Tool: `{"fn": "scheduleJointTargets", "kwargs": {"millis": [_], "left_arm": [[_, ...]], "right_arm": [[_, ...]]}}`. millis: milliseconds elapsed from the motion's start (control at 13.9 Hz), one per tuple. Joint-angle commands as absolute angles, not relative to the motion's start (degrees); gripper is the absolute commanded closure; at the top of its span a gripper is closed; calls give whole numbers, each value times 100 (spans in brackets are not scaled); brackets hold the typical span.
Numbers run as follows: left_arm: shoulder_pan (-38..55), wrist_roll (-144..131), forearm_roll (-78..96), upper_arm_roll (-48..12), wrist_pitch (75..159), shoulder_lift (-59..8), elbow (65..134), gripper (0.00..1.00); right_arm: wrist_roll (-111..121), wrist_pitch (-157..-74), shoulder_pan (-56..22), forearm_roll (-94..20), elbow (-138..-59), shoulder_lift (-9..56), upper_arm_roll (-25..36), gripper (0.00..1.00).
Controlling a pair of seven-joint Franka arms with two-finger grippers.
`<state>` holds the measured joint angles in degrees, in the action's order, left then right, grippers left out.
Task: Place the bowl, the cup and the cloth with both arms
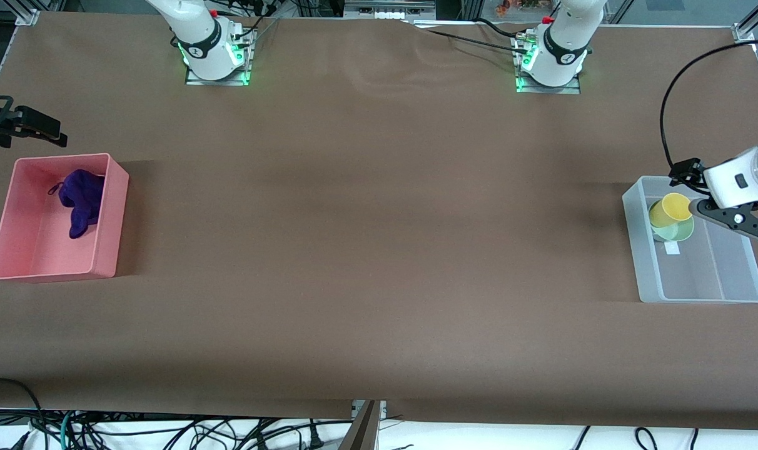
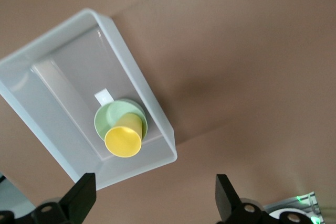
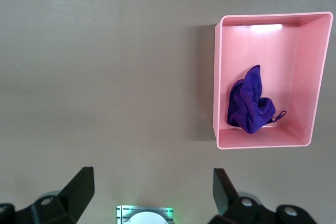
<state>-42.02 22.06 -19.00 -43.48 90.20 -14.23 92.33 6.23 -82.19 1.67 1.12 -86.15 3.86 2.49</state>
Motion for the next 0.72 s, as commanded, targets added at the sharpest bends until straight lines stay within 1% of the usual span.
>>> {"fn": "scheduleJointTargets", "kwargs": {"millis": [0,72,216,360,432,504,576,648], "left_arm": [[-4193,1716,-1767,-4579,8886,-1459,8790,0],[-3870,1427,-1601,-4449,8894,-1302,8815,0],[-3054,934,-1233,-3608,8938,-994,8859,0],[-2246,721,-618,-2563,9034,-766,8964,0],[-1745,712,-311,-1879,9270,-608,9148,0],[-1305,703,-55,-1307,9525,-311,9463,0],[-927,668,8,-979,9745,32,9910,0],[-688,424,26,-793,9938,427,10419,0]], "right_arm": [[580,-8200,158,167,-8534,404,237,0],[580,-8209,158,167,-8534,413,237,0],[580,-8209,158,167,-8543,413,237,0],[580,-8209,158,167,-8534,413,237,0],[580,-8209,158,167,-8534,413,237,0],[580,-8209,158,158,-8534,413,237,0],[580,-8209,150,158,-8534,413,229,0],[580,-8209,149,167,-8534,413,229,0]]}}
